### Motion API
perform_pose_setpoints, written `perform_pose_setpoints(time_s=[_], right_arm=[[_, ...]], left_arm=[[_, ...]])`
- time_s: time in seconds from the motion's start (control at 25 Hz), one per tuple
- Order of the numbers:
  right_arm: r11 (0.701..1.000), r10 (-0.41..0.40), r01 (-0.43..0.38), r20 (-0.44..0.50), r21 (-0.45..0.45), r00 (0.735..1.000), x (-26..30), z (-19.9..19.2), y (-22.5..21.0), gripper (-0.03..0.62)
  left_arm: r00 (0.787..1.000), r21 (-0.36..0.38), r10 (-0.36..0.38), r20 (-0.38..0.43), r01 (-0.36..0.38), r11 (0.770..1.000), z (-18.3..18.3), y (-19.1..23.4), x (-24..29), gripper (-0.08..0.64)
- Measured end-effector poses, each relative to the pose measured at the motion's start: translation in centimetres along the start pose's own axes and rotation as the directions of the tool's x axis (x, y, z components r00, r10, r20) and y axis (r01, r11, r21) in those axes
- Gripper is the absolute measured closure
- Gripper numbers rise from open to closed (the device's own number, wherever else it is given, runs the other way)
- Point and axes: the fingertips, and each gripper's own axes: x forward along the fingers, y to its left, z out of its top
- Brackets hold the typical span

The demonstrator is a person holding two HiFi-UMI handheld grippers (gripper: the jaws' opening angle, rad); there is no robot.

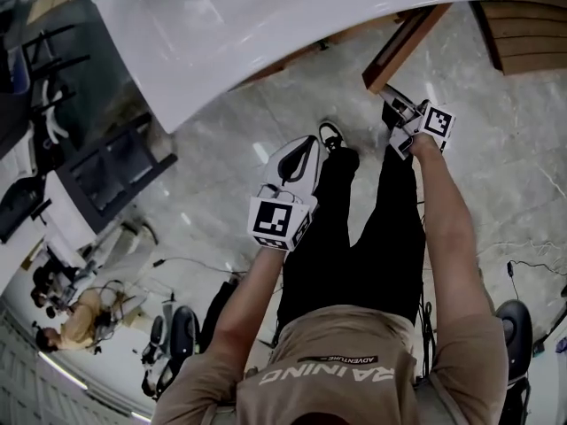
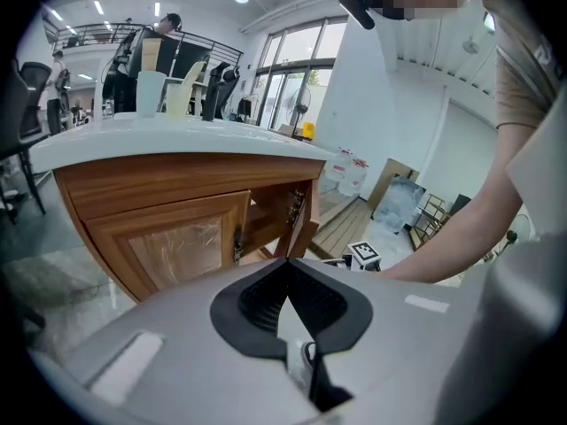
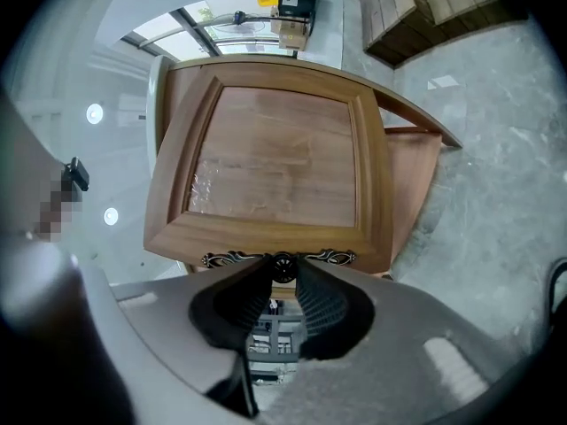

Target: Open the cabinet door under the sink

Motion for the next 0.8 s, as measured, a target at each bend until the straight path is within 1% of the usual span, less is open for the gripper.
perform_pose_setpoints(time_s=[0.12, 0.4, 0.6, 0.8], right_arm=[[1.000, 0.007, -0.008, -0.061, -0.012, 0.998, -1.5, -0.1, 0.2, 0.508], [1.000, -0.016, 0.016, -0.140, -0.005, 0.990, -7.0, 0.5, -0.4, 0.508], [0.999, -0.048, 0.045, -0.146, -0.023, 0.988, -12.8, 3.1, -1.2, 0.509], [0.991, -0.111, 0.092, -0.218, -0.093, 0.970, -15.6, 5.5, -2.1, 0.509]], left_arm=[[1.000, -0.003, 0.000, -0.017, 0.000, 1.000, -0.3, -1.8, 0.4, 0.541], [0.999, 0.002, -0.015, -0.029, 0.016, 1.000, 0.3, -6.0, 2.5, 0.543], [0.997, 0.035, -0.056, -0.048, 0.058, 0.998, 1.1, -10.1, 5.4, 0.543], [0.991, 0.042, -0.107, -0.075, 0.110, 0.993, 2.0, -14.3, 9.0, 0.541]])
